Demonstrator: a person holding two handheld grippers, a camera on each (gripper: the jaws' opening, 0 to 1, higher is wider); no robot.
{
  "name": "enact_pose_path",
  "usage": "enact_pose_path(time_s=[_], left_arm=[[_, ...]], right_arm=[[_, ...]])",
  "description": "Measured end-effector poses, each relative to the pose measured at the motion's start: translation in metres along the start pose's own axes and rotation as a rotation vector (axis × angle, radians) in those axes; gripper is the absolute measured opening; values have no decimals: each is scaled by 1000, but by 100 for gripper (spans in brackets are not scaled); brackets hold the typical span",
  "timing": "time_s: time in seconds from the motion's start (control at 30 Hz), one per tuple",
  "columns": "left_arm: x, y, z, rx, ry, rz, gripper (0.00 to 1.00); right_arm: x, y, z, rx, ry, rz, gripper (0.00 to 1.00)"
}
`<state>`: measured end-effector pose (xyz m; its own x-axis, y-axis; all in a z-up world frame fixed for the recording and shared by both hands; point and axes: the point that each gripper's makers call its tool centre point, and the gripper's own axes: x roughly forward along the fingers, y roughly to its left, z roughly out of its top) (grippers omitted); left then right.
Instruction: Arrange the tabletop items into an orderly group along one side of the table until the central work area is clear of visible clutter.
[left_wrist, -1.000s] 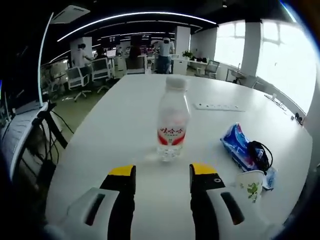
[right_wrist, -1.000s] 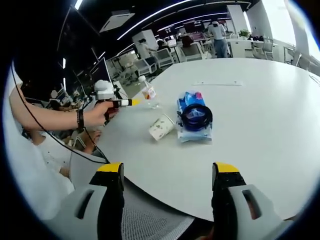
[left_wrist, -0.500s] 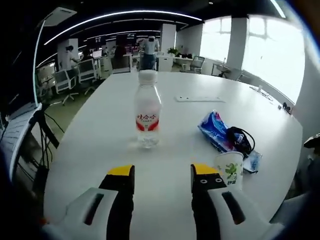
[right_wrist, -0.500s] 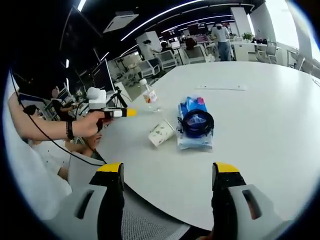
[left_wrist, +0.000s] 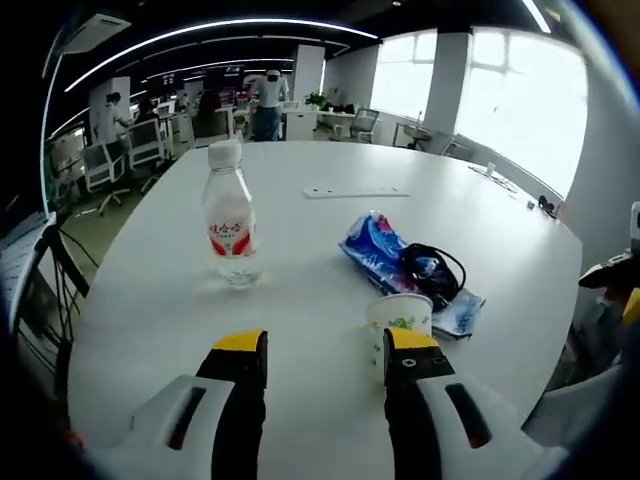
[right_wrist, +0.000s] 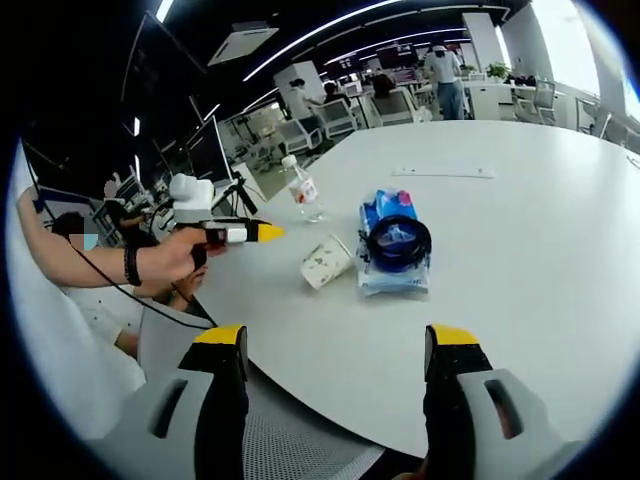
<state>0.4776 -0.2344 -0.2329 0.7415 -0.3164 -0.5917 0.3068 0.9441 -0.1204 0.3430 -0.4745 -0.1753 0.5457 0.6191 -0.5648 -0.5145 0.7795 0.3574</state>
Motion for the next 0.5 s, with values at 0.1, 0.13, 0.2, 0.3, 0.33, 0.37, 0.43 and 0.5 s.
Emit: enact_pose_path(time_s=[0.1, 0.13, 0.2, 0.3, 0.33, 0.37, 0.43, 0.5], left_arm=[[0, -14, -2, 9, 4, -30, 45], [0, -19, -4, 16, 6, -43, 46], [0, -26, -6, 29, 10, -55, 46], [1, -36, -8, 46, 18, -78, 46], [1, -37, -9, 47, 20, -81, 45], [1, -38, -8, 48, 19, -84, 45], [2, -39, -8, 49, 22, -88, 45], [3, -40, -8, 52, 24, -94, 45]], right_arm=[[-1, 1, -1, 3, 0, -1, 71], [-1, 1, -2, 4, 0, 0, 71], [-1, 1, -2, 5, -1, -1, 71], [-2, 1, -4, 7, -2, -3, 71], [-2, 1, -4, 7, -2, -3, 71], [-3, 1, -4, 7, -2, -4, 71], [-4, 1, -5, 8, -4, -5, 71], [-5, 0, -5, 9, -5, -7, 71]])
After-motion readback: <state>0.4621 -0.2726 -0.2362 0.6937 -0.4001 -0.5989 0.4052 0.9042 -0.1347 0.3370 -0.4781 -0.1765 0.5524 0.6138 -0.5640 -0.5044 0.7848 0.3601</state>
